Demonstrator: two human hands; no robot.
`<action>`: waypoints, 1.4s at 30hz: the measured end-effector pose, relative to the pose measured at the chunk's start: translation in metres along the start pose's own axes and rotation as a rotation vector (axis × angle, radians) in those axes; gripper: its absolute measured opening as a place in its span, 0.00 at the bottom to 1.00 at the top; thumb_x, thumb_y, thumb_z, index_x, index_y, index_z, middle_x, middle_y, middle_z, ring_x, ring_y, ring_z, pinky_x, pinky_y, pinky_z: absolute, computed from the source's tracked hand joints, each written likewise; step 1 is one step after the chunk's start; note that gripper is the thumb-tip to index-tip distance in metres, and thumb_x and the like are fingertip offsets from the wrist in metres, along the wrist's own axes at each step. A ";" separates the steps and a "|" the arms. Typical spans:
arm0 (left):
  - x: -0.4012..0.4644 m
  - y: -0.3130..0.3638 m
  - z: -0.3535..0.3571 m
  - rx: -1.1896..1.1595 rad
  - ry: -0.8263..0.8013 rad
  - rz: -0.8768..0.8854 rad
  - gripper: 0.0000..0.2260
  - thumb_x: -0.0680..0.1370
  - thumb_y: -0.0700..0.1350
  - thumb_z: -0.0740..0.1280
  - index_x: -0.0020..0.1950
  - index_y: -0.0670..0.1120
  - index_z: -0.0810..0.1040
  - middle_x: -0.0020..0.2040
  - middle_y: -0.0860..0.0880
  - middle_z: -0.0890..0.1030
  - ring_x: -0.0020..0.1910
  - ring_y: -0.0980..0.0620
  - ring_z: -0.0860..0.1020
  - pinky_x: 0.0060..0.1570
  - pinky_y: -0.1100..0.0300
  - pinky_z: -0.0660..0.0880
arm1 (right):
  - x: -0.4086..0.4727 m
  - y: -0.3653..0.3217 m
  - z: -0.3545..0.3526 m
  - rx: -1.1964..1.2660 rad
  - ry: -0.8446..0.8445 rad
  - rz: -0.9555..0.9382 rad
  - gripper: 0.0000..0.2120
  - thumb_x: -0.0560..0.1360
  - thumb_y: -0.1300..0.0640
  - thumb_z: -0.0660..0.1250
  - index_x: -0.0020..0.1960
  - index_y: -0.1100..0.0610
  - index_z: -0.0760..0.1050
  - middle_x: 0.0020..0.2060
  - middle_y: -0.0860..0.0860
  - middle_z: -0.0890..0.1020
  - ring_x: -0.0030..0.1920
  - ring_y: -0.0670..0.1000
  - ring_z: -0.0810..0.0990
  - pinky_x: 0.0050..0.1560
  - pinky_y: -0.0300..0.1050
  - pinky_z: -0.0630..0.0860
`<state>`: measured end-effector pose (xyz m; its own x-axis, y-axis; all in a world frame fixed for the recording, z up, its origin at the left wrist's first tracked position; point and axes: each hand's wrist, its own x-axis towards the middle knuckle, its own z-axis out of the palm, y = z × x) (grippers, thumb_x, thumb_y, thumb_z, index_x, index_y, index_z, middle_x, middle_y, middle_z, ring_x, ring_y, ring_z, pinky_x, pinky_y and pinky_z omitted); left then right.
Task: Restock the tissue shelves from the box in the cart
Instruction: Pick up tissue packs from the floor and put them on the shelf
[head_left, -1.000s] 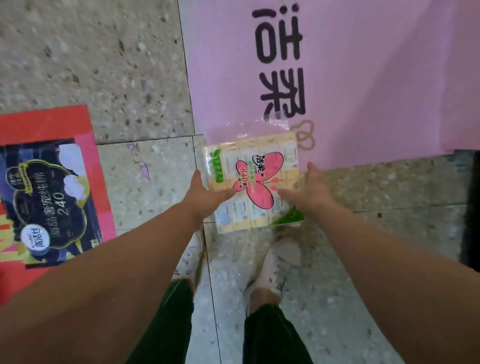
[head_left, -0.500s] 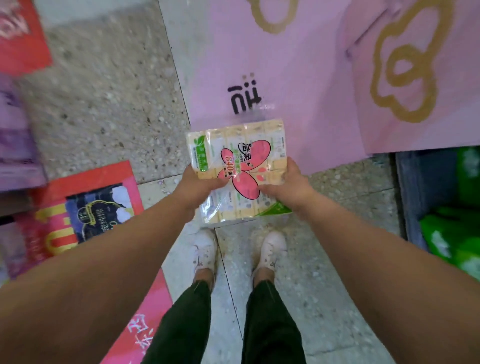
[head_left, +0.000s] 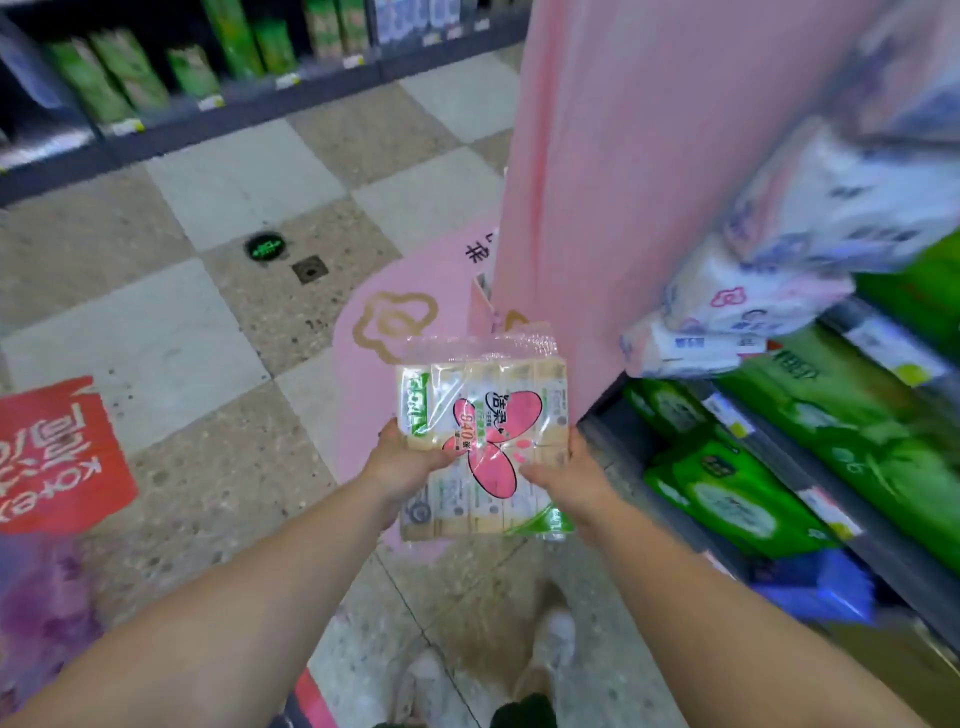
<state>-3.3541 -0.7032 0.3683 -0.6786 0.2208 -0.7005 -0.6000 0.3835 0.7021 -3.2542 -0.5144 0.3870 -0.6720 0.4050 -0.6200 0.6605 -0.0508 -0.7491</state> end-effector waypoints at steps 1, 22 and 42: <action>-0.011 0.011 0.011 0.017 -0.041 0.025 0.49 0.55 0.53 0.82 0.72 0.47 0.63 0.62 0.45 0.78 0.59 0.44 0.78 0.59 0.44 0.75 | -0.019 -0.003 -0.014 0.047 0.042 -0.014 0.34 0.70 0.61 0.74 0.71 0.52 0.62 0.57 0.48 0.80 0.56 0.49 0.79 0.58 0.46 0.74; -0.464 0.018 0.449 0.656 -0.769 0.919 0.09 0.69 0.40 0.74 0.41 0.51 0.78 0.47 0.48 0.82 0.49 0.49 0.80 0.52 0.55 0.76 | -0.523 0.200 -0.365 0.375 1.175 -0.055 0.29 0.65 0.50 0.76 0.63 0.48 0.69 0.54 0.46 0.81 0.54 0.50 0.80 0.59 0.52 0.77; -0.696 -0.006 0.725 0.563 -1.051 1.242 0.24 0.67 0.56 0.75 0.59 0.54 0.70 0.52 0.55 0.80 0.50 0.52 0.80 0.52 0.50 0.78 | -0.732 0.299 -0.596 0.288 1.657 -0.049 0.28 0.76 0.53 0.68 0.73 0.53 0.62 0.63 0.52 0.76 0.58 0.54 0.75 0.58 0.49 0.74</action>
<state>-2.5712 -0.2092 0.7589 0.0992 0.9639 0.2471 0.3950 -0.2661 0.8793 -2.3648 -0.2818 0.7560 0.4871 0.8586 0.1596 0.4462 -0.0877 -0.8906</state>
